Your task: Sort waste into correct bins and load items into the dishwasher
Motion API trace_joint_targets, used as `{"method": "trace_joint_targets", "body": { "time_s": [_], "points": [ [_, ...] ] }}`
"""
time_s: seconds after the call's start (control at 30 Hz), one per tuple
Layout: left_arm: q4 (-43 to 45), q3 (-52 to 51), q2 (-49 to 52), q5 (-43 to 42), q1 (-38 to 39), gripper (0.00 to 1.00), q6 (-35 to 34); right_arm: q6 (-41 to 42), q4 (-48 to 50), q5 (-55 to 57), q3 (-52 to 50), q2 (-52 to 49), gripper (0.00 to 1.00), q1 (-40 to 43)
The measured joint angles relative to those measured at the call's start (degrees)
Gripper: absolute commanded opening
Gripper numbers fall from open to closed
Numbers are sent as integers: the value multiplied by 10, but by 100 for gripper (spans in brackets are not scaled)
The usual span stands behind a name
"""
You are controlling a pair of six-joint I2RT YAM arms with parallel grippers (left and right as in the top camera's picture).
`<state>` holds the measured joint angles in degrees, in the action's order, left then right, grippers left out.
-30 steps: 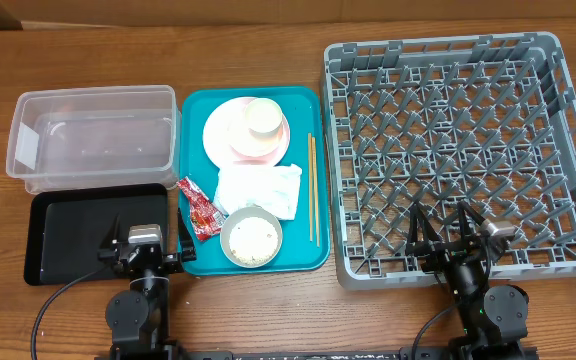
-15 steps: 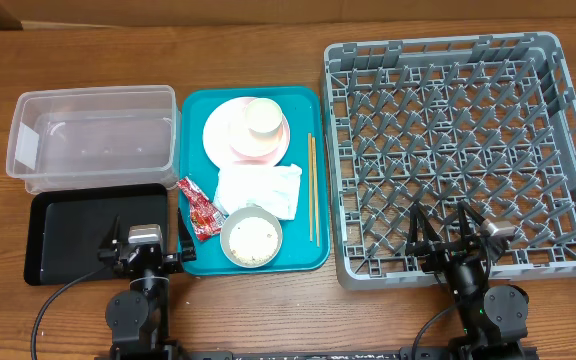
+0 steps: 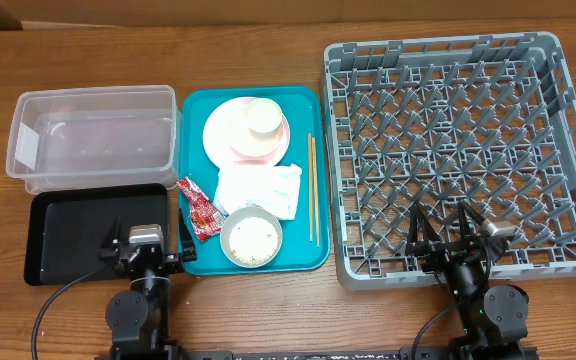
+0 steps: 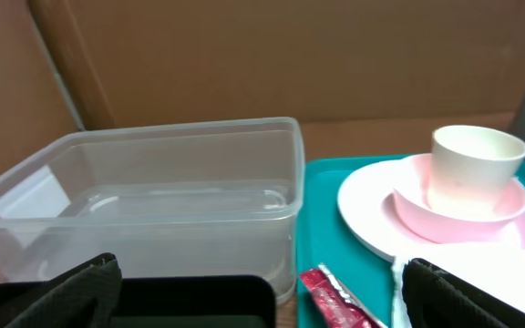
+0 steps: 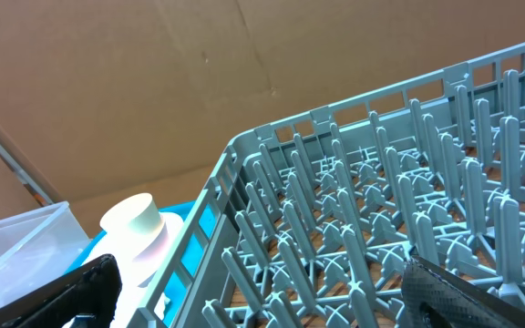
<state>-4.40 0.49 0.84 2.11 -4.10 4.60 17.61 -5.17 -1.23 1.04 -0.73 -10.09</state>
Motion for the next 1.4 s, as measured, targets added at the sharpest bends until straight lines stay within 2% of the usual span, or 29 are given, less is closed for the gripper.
{"method": "trace_joint_targets", "body": {
  "time_s": [0.17,0.27,0.43,0.6,0.83,1.03,1.2,1.3,1.4],
  "points": [
    [26,0,0,-30,0,100,-17,0,0,0,0,0,100,0],
    [40,4,0,-83,0,100,-28,0,0,0,0,0,100,0],
    [-19,57,1,-149,0,100,-89,0,0,0,0,0,100,0],
    [-112,185,36,-194,0,100,-123,0,0,0,0,0,100,0],
    [-278,423,231,-265,0,100,-134,0,0,0,0,0,100,0],
    [-487,638,510,-362,0,100,-117,0,0,0,0,0,100,0],
    [-525,716,661,-400,0,100,-115,0,0,0,0,0,100,0],
    [-538,722,728,-426,0,70,-118,0,0,0,0,0,100,0],
    [-559,723,778,-422,9,56,-120,0,0,0,0,0,100,0]
  ]
}}
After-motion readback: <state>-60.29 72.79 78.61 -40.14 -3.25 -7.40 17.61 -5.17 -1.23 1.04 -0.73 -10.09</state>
